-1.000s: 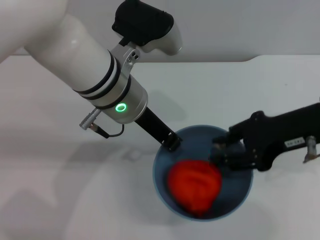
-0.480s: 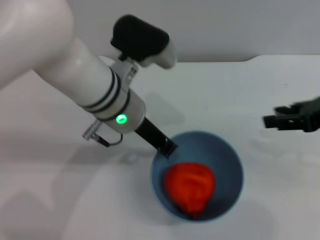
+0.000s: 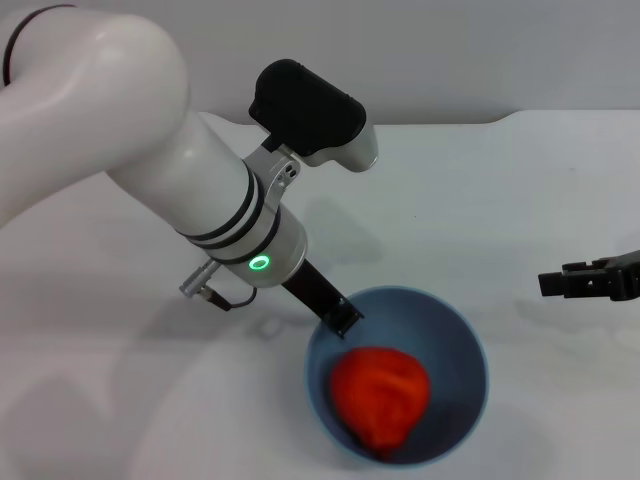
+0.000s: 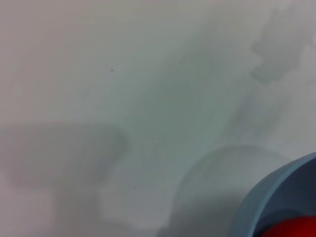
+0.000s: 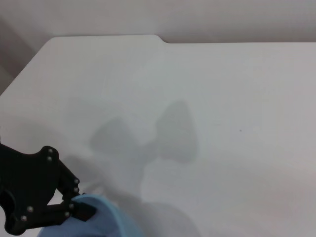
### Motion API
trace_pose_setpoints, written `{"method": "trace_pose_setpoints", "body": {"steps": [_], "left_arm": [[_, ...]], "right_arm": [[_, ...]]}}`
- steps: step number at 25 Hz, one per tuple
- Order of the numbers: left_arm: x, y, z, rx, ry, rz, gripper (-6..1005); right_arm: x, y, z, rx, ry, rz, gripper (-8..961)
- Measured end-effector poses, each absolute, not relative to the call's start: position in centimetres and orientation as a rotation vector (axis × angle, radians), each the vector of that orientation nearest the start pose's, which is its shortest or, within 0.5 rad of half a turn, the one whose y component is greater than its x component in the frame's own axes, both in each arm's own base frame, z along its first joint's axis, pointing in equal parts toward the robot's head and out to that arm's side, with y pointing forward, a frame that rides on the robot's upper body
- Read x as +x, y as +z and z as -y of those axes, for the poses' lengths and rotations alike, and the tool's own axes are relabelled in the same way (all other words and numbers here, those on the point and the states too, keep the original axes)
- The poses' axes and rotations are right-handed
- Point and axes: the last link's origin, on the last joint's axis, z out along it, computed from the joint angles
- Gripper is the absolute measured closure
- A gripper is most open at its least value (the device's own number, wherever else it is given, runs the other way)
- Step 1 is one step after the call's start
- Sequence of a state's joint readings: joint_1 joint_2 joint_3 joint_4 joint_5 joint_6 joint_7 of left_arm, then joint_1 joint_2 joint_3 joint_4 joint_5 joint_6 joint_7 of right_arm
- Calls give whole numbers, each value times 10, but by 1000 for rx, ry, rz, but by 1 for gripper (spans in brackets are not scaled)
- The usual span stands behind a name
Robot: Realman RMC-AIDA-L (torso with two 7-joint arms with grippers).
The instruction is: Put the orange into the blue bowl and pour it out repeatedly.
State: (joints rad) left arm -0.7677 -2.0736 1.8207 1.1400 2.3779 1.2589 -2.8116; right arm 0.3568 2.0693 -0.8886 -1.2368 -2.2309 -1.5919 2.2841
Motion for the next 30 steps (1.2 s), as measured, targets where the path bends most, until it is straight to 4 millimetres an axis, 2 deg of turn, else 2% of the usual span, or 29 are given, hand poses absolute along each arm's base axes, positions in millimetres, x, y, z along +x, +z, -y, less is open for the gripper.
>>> {"method": "trace_pose_setpoints", "body": {"steps": [3,6,9,15,16,17,18,20,23,25,26,27,30], "left_arm": [[-123,-98,-344,-2740,445,851,1001],[-120,-95,-349,-2729,385,838,917],[-117,-84,-358,-2688,268,862,832],[-122,-36,-378,-2548,-74,938,567],[-128,-15,-379,-2496,-273,971,526],[-128,-15,-379,-2496,-273,971,484],[-132,-6,-379,-2481,-358,985,443],[-145,18,-375,-2436,-622,1013,384],[-165,49,-364,-2349,-1009,1028,334],[-186,69,-356,-2252,-1223,1030,300],[-194,78,-352,-2206,-1302,1011,284],[-209,86,-347,-2146,-1360,999,267],[-237,99,-331,-2034,-1409,875,217]], "right_arm": [[273,59,-316,-2463,219,-1351,479],[275,57,-316,-2459,219,-1359,479],[278,54,-316,-2453,221,-1377,479],[283,52,-316,-2444,233,-1373,479],[286,51,-318,-2422,241,-1376,479],[286,51,-318,-2422,241,-1376,479],[288,51,-319,-2404,251,-1377,479],[291,52,-322,-2373,295,-1381,479],[291,54,-325,-2336,493,-1379,479],[292,61,-327,-2279,701,-1356,479],[296,68,-326,-2196,888,-1336,479],[296,68,-326,-2196,888,-1336,479],[312,79,-320,-1986,1181,-1285,479]]}}
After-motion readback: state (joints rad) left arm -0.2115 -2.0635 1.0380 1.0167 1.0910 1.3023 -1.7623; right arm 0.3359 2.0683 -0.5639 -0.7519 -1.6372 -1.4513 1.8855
